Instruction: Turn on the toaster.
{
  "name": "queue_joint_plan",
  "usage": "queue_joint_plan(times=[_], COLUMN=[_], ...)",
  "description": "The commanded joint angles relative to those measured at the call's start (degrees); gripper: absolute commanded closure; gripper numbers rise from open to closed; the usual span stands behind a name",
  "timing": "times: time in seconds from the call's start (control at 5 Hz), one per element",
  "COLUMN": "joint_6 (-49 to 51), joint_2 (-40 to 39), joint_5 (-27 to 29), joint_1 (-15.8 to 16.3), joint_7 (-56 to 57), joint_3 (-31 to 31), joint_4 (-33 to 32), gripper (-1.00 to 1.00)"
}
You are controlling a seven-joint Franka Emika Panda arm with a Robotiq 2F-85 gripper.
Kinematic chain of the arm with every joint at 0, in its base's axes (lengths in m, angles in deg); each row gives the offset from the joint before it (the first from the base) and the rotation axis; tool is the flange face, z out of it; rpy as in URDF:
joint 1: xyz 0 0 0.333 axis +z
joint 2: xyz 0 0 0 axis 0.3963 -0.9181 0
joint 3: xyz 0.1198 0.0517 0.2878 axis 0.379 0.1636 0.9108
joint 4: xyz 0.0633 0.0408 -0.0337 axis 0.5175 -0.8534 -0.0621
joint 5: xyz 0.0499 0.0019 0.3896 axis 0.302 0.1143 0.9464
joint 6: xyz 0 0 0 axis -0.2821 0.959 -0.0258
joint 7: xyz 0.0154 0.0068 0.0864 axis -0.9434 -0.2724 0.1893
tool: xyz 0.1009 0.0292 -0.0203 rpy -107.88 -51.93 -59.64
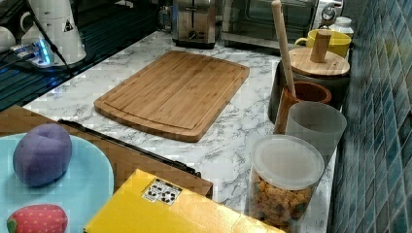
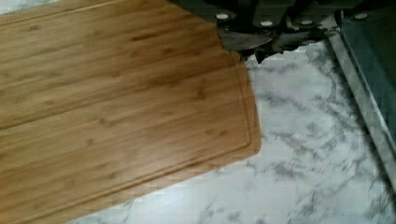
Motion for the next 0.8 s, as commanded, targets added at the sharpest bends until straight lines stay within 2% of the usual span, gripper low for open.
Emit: queue_joint_plan(times=[0.2,0.6,0.8], joint_6=[-0.4,-2.7,-4.4], joint_2=[7.6,6.8,10.1], joint_5=[6.1,6.1,8.9], joint_1=[5.5,7.4,8.4], joint_7=[6.0,10.4,14.0], joint_3=[4.8,5.3,4.7], joint_4=[-9.6,-15.5,-19.1], gripper=[1.00,1.00,1.00])
